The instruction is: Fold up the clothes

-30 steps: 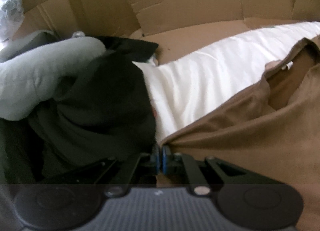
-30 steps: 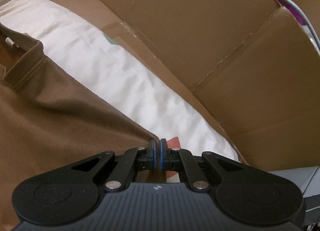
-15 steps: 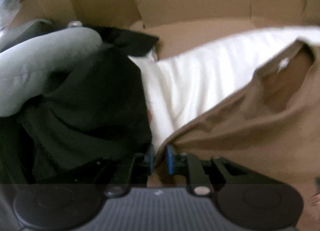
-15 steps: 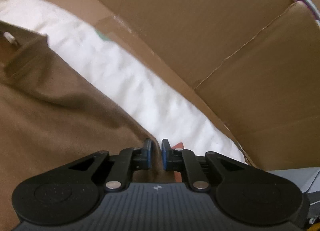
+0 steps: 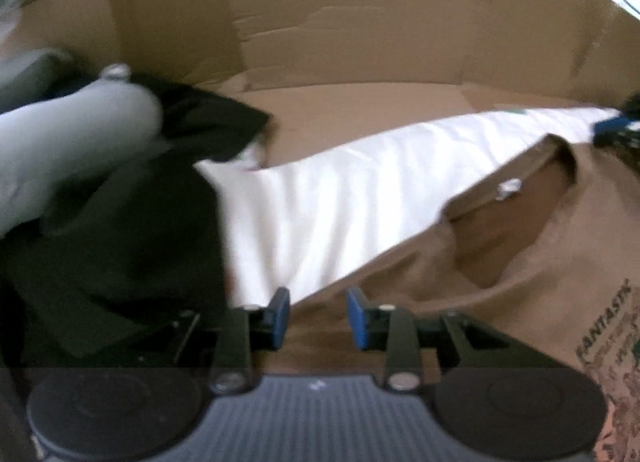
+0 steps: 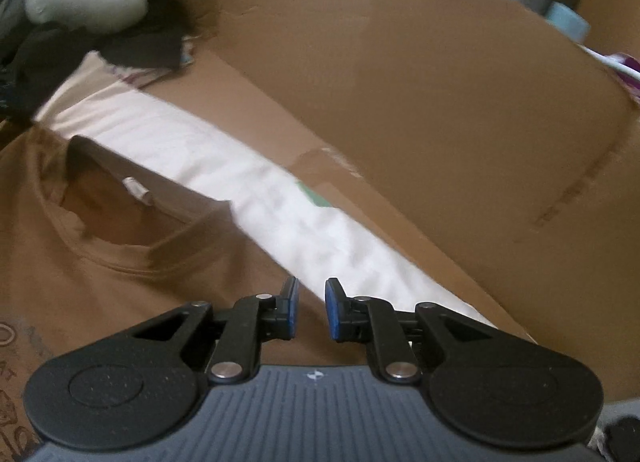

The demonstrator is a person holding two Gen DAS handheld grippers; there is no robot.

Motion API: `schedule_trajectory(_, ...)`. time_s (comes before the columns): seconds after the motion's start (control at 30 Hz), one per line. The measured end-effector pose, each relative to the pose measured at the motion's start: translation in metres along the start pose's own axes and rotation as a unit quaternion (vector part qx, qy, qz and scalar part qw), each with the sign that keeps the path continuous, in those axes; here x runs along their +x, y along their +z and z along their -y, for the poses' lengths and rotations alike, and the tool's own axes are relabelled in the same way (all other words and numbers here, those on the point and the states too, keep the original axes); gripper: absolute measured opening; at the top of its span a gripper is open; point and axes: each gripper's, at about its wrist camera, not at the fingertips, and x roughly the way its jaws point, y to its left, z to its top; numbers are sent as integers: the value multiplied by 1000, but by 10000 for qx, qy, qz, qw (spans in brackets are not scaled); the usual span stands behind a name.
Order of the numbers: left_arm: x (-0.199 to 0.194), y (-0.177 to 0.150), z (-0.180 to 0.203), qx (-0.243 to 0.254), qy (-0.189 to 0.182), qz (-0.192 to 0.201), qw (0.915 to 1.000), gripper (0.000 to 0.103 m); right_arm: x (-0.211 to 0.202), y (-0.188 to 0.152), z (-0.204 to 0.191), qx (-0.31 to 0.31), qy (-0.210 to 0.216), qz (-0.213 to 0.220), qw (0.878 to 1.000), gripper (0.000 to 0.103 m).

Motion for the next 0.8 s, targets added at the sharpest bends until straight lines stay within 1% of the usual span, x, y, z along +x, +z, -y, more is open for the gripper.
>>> schedule_trajectory(0.07,4,3,8,166,-134,11,9998,36,8,7,-6,-127,190,-32,9997,22)
schedule_trajectory(0.13,12,5,15,360,-251,-44,9990,36,13,12,-12,-283,276,-77,9992,26)
schedule_trajectory(0.17,15,6,19,462,-254,-74,9986,36,16,14,-15,-351,323,-108,9988,31)
schedule_trajectory(0.2,18,6,22,548,-278,-102,9981,36,19,16,-17,-418,351,-142,9984,33)
schedule_trajectory(0.27,25,8,27,674,-366,-144,9970,37,27,17,-22,-585,342,-205,9975,34)
schedule_trajectory(0.37,32,10,34,872,-389,-167,9953,41,36,18,-28,-813,345,-293,9957,34)
schedule_trajectory(0.47,38,11,36,1061,-522,-248,9927,41,41,19,-29,-801,487,-359,9949,34)
schedule_trajectory(0.5,40,11,37,1133,-552,-271,9917,41,43,20,-29,-794,529,-371,9947,37)
schedule_trajectory(0.57,43,12,40,1292,-553,-293,9896,42,47,22,-29,-779,671,-401,9939,39)
schedule_trajectory(0.7,48,11,44,1563,-533,-255,9859,42,55,26,-42,-1147,773,-453,9894,39)
schedule_trajectory(0.73,49,12,44,1606,-521,-236,9854,39,57,26,-44,-1219,782,-455,9884,39)
schedule_trajectory(0.77,51,13,44,1624,-517,-219,9851,28,57,26,-45,-1257,784,-447,9880,39)
schedule_trajectory(0.8,52,13,43,1629,-506,-209,9851,19,57,27,-45,-1244,809,-439,9880,35)
